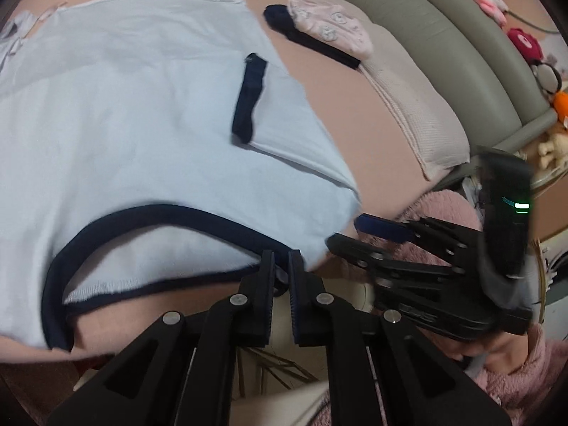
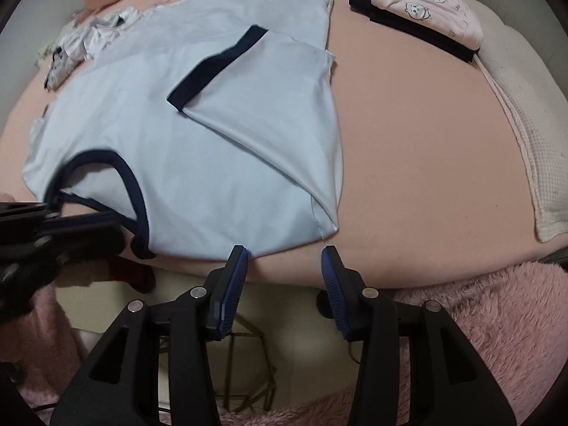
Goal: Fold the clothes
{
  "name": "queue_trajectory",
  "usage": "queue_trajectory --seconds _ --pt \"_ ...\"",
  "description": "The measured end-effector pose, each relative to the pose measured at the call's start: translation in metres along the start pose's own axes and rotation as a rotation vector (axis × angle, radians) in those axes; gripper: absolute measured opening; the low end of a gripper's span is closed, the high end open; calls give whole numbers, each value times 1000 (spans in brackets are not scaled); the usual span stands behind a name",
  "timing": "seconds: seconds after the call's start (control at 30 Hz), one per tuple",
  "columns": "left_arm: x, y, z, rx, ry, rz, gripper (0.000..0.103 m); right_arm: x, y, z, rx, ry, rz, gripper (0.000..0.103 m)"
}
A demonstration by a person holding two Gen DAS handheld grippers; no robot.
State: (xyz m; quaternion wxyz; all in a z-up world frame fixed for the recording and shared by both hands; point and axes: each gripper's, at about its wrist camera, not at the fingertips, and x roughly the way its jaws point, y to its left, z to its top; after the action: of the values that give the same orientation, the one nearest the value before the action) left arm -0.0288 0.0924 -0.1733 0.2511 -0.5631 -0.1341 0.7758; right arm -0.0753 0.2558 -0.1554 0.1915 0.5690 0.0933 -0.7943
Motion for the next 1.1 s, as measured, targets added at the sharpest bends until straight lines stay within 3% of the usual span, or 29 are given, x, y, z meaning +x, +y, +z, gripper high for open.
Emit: queue_trajectory --seconds 0.17,0.27,0.43,0.57,0.67,0.73,0.87,1.1 --pt "-15 25 8 -61 -56 29 9 -6 14 9 -32 -78 72 44" --pt "-15 40 9 -101 -49 34 10 13 31 10 -78 -9 110 44" --pt "-15 51 4 -129 -3 37 11 13 43 -4 -164 23 39 44" --pt "-19 52 2 -140 -7 35 12 2 31 -1 -81 -14 124 44" --pt "-22 53 1 -148 -9 34 13 3 31 9 -71 -48 136 44" --pt "-25 53 1 -154 -11 33 13 9 45 -12 -84 11 134 44" --pt "-29 54 -1 -164 -14 31 13 6 56 -20 -131 33 71 44" --pt "-55 77 -4 -231 -39 92 16 -2 71 6 -104 -59 95 44"
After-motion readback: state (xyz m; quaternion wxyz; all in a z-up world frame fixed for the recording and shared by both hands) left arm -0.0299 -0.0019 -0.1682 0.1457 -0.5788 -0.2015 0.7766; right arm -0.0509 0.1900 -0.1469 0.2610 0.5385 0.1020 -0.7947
